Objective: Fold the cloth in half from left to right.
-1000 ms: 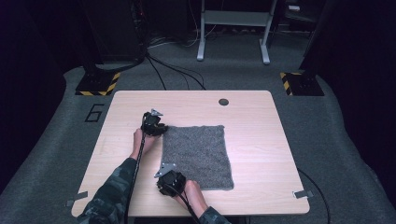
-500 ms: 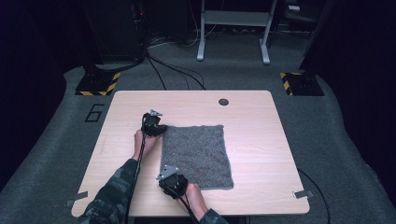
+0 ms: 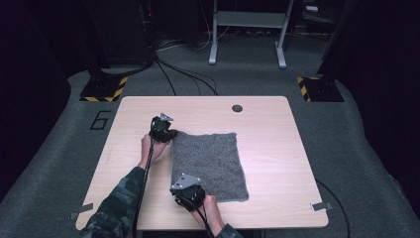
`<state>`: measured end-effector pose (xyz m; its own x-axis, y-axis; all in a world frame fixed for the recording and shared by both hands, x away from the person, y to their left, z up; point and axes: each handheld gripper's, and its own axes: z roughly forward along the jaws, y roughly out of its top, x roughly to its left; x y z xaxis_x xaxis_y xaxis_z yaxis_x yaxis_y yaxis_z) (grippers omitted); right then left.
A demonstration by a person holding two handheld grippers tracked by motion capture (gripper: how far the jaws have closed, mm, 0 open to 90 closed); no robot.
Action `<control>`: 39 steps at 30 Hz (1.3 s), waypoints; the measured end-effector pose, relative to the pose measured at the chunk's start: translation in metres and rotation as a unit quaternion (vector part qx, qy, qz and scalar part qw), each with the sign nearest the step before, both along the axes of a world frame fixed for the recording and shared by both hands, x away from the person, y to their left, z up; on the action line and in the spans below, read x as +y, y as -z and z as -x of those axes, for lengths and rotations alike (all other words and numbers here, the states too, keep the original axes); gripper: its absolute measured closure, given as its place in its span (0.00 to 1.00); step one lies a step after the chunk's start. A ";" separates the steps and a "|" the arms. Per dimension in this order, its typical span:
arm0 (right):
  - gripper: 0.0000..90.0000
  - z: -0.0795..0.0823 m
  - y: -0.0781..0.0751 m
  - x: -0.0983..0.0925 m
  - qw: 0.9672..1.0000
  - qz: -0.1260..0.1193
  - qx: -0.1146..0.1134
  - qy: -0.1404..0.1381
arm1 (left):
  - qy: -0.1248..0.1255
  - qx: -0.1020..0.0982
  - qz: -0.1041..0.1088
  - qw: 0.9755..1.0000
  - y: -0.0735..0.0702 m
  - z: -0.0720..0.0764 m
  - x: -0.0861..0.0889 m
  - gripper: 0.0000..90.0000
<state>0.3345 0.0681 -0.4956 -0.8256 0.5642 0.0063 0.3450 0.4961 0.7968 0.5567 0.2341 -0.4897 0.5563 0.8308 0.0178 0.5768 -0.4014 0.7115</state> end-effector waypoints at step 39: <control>0.95 0.001 -0.051 -0.006 0.995 -0.071 -0.059 0.023 | 0.010 -0.021 -0.081 0.996 -0.075 -0.012 -0.020 0.97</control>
